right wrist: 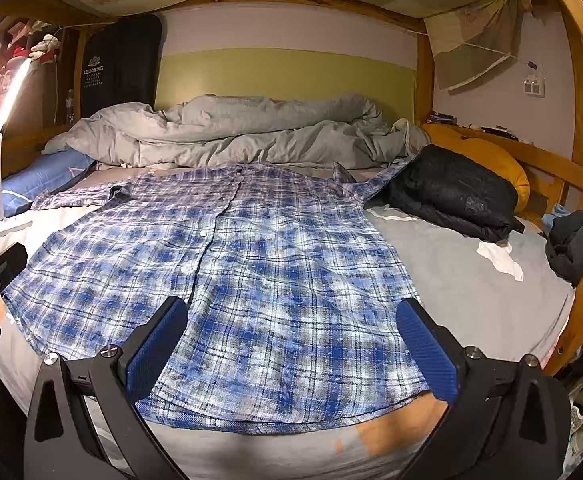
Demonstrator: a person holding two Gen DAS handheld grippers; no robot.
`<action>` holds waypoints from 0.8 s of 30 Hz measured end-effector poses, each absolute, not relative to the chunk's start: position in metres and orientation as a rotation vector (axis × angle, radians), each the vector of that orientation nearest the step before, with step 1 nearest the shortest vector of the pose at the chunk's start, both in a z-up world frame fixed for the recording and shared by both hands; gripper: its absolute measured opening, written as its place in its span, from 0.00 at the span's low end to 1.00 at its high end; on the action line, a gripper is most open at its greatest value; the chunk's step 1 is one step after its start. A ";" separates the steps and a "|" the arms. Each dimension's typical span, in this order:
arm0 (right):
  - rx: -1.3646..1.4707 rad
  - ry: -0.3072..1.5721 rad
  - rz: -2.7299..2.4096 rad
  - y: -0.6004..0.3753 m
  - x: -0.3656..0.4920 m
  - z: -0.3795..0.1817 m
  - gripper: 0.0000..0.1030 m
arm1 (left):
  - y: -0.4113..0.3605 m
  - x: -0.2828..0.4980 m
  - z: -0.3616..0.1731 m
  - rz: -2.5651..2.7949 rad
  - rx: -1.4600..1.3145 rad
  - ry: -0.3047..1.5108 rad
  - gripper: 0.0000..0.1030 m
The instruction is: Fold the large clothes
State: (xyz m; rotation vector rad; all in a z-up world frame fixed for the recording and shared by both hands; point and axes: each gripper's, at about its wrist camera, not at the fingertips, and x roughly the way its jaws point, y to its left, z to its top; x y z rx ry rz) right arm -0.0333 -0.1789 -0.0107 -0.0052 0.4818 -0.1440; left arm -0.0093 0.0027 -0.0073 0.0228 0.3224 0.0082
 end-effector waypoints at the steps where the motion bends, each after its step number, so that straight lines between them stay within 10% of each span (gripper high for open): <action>1: -0.006 0.483 -0.144 -0.179 -0.033 -0.011 1.00 | 0.003 -0.009 -0.008 0.005 0.023 0.325 1.00; 24: -0.003 0.498 -0.150 -0.178 -0.030 -0.016 1.00 | 0.009 -0.007 -0.012 -0.009 0.005 0.335 1.00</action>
